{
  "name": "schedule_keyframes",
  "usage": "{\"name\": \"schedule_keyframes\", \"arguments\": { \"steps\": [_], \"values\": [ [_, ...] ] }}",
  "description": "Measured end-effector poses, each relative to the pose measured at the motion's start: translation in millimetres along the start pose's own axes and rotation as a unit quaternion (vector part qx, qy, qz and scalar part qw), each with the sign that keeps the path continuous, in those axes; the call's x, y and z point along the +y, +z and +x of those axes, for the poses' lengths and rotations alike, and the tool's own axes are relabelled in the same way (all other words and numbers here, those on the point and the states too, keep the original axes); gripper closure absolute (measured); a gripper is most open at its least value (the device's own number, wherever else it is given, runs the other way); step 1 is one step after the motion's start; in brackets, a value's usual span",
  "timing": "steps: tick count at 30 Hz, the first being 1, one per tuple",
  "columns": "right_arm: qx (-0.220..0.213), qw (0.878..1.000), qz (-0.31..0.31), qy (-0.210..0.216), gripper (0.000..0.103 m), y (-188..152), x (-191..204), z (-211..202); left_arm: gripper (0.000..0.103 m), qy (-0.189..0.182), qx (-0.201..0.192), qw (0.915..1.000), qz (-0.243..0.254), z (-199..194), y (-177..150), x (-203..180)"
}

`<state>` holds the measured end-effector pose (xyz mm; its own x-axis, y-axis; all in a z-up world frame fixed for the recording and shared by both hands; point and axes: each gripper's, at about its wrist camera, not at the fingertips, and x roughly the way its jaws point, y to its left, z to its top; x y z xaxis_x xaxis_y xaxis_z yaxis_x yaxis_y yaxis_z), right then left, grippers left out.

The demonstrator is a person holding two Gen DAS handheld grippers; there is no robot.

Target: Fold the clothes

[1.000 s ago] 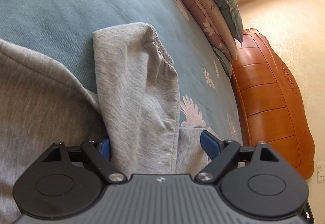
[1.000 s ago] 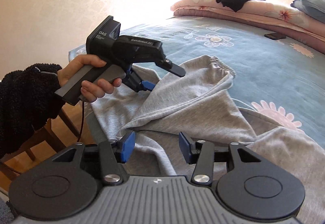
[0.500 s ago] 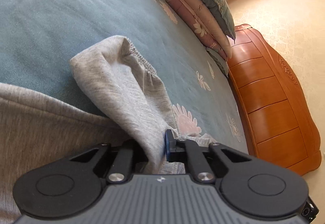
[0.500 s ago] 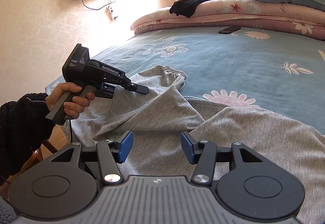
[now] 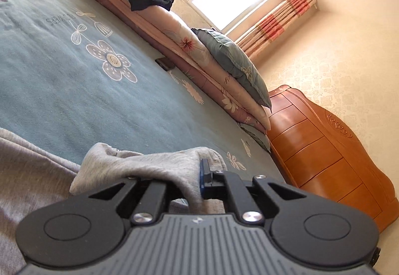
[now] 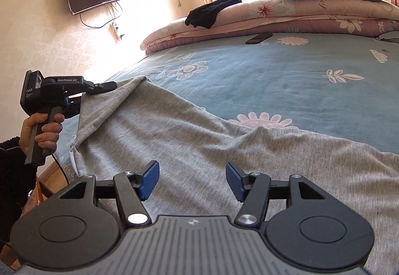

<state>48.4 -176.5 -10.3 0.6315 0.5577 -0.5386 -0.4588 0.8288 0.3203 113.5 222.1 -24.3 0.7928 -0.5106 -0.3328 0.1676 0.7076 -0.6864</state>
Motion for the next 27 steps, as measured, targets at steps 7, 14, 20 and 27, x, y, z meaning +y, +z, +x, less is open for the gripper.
{"name": "schedule_keyframes", "arguments": {
  "steps": [7, 14, 20, 27],
  "values": [
    [0.011, 1.000, 0.009, -0.019, 0.038, -3, -5, 10, 0.100, 0.117, 0.063, 0.9895, 0.058, 8, -36, 26],
    [0.022, 0.999, 0.013, -0.035, 0.038, -6, -9, 16, 0.098, 0.114, 0.013, 0.9859, 0.122, -12, -34, 2],
    [0.037, 0.998, 0.021, -0.045, 0.038, -11, -9, 26, 0.092, 0.162, 0.074, 0.9835, 0.032, 14, -38, 51],
    [0.037, 0.998, 0.001, -0.060, 0.035, 4, -20, 18, 0.061, 0.225, 0.059, 0.9719, 0.033, -31, -30, 49]
  ]
}}
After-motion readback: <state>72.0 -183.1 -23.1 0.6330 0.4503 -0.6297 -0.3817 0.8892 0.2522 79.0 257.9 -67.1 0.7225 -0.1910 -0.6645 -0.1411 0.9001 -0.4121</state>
